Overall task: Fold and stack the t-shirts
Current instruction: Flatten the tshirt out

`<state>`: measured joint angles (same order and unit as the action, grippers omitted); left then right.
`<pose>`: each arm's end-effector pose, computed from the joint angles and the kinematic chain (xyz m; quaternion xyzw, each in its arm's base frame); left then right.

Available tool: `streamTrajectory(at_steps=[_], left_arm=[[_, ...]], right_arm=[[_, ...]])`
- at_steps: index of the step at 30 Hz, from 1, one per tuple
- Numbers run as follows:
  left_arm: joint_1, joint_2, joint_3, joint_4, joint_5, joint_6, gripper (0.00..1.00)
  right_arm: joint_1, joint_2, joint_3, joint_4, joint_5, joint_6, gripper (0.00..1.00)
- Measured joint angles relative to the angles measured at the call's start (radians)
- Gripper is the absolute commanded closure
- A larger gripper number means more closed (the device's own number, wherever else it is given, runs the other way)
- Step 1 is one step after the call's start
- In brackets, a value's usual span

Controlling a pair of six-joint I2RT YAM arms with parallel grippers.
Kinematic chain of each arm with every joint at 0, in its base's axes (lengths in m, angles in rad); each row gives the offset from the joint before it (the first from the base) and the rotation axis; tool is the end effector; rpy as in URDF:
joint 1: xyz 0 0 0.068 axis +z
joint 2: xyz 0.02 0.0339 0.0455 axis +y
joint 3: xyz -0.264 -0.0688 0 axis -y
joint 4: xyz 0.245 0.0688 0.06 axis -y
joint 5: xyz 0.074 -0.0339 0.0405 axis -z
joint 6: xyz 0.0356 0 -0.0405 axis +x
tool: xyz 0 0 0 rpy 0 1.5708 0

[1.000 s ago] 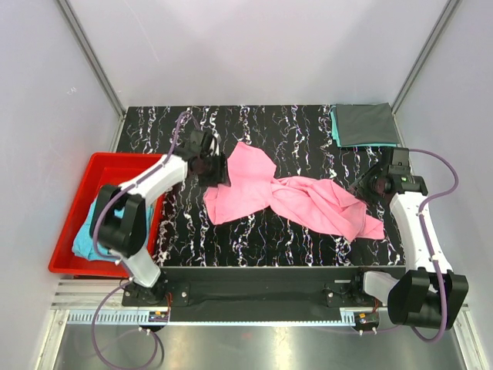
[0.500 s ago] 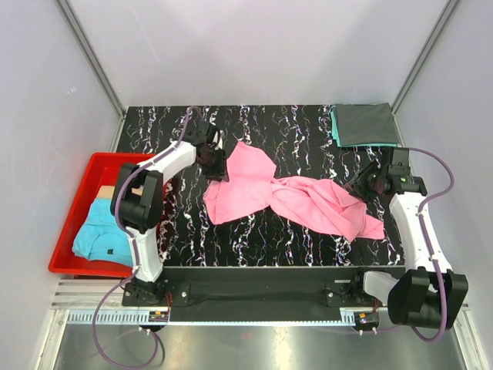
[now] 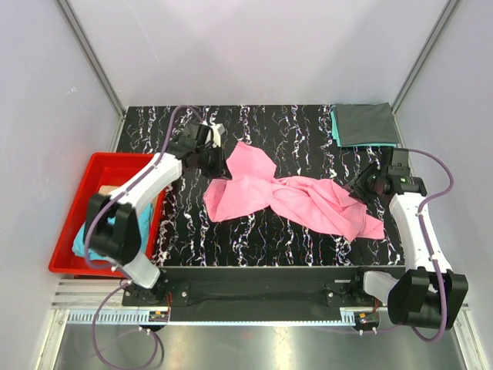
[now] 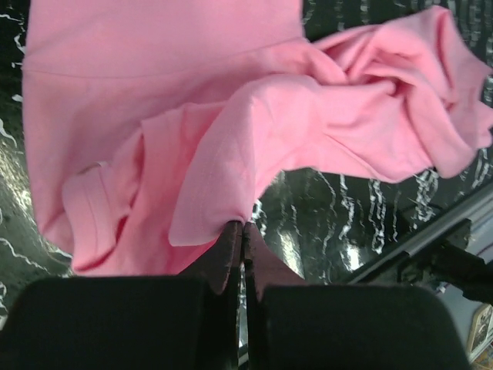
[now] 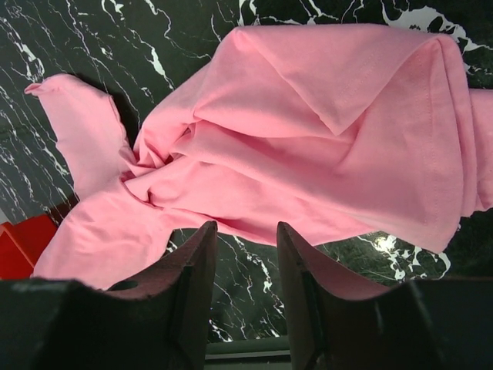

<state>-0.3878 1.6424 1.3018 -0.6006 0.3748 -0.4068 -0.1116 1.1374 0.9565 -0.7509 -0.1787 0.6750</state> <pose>0.3218 -0.1455 0.2649 0.0488 0.9347 -0.2811 0.2120 0.2253 -0.0189 0.2805 0.3365 0.8841 0.1683 0.2770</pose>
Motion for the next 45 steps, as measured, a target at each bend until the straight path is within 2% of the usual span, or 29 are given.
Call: streamTrajectory(at_steps=[5, 11, 20, 23, 24, 27, 28, 31, 37, 45], left_arm=[[-0.026, -0.154, -0.111, 0.030, -0.005, -0.036, 1.00], [-0.054, -0.233, -0.243, 0.042, -0.009, -0.090, 1.00], [-0.079, -0.545, -0.426, -0.081, -0.113, -0.093, 1.00], [-0.078, -0.601, -0.480, -0.126, -0.146, -0.098, 1.00], [-0.078, -0.605, -0.487, -0.133, -0.151, -0.099, 0.91], [-0.078, -0.608, -0.501, -0.146, -0.154, -0.092, 0.44], [-0.078, -0.608, -0.501, -0.150, -0.150, -0.092, 0.39], [-0.078, -0.608, -0.503, -0.149, -0.144, -0.112, 0.33], [-0.042, -0.594, -0.518, -0.130, -0.184, -0.183, 0.40], [-0.016, -0.573, -0.706, 0.010, -0.188, -0.306, 0.45]], right_arm=[[0.000, 0.011, -0.019, 0.002, -0.029, 0.003, 0.56], [0.000, 0.070, -0.019, -0.005, -0.058, 0.002, 0.55], [0.000, 0.085, -0.040, -0.014, -0.039, 0.023, 0.56], [0.000, 0.085, -0.065, -0.011, -0.039, 0.046, 0.56], [0.000, 0.085, -0.070, -0.010, -0.040, 0.050, 0.56], [0.000, 0.092, -0.072, -0.007, -0.040, 0.056, 0.56], [0.000, 0.095, -0.072, -0.006, -0.040, 0.056, 0.56], [0.000, 0.098, -0.075, -0.004, -0.040, 0.057, 0.55], [0.000, 0.098, -0.117, 0.002, -0.043, 0.083, 0.58], [0.012, 0.097, -0.181, 0.010, -0.051, 0.127, 0.59]])
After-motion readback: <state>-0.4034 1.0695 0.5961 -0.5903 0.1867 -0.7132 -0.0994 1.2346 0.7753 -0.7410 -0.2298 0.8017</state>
